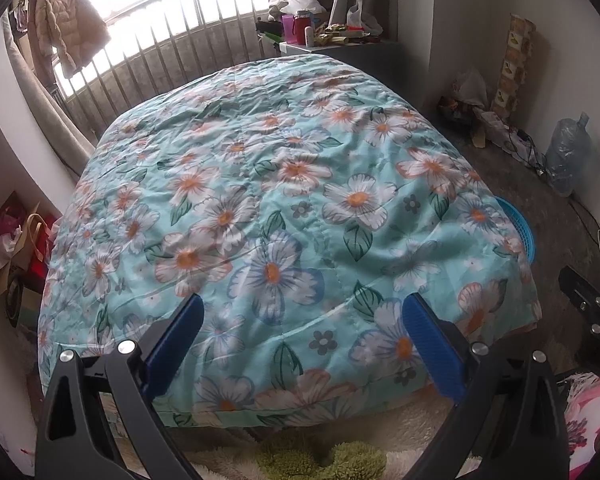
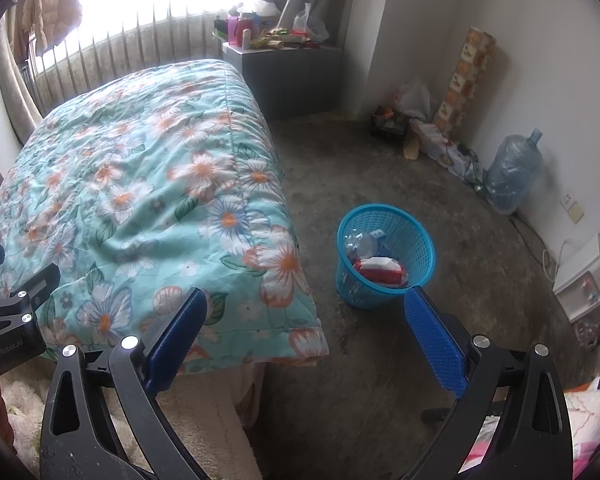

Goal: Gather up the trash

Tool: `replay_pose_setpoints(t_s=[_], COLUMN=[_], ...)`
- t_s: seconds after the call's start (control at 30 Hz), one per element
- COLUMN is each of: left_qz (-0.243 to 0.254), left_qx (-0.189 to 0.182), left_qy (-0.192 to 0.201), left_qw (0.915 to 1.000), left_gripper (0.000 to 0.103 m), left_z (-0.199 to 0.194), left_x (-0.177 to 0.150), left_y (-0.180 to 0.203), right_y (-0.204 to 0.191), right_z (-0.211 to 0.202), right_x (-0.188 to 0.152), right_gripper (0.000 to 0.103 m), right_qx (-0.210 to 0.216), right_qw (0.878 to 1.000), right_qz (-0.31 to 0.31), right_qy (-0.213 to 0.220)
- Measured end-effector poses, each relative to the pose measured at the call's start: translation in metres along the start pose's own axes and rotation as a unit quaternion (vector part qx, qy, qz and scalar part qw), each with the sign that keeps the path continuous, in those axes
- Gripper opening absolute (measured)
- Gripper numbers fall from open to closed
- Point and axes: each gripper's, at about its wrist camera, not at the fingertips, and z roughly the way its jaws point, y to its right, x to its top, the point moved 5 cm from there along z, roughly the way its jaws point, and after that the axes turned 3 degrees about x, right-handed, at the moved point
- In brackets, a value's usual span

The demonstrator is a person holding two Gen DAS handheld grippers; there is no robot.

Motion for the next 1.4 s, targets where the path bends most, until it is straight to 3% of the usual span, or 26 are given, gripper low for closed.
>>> replay_pose_setpoints(t_s=[1.4], left_qz=[0.010], left_qx=[0.000], left_qy=[-0.002], left_qw=[0.9999], left_gripper=[0.097], left_z=[0.0000], left_x=[0.0013], left_y=[0.0057], right_y=[0.0015], right_z=[-0.0004], right_x=[0.0006], right_gripper=[0.095], right_qx=[-0.002], right_qw=[1.000], right_qz=[0.000], right_qy=[0.002])
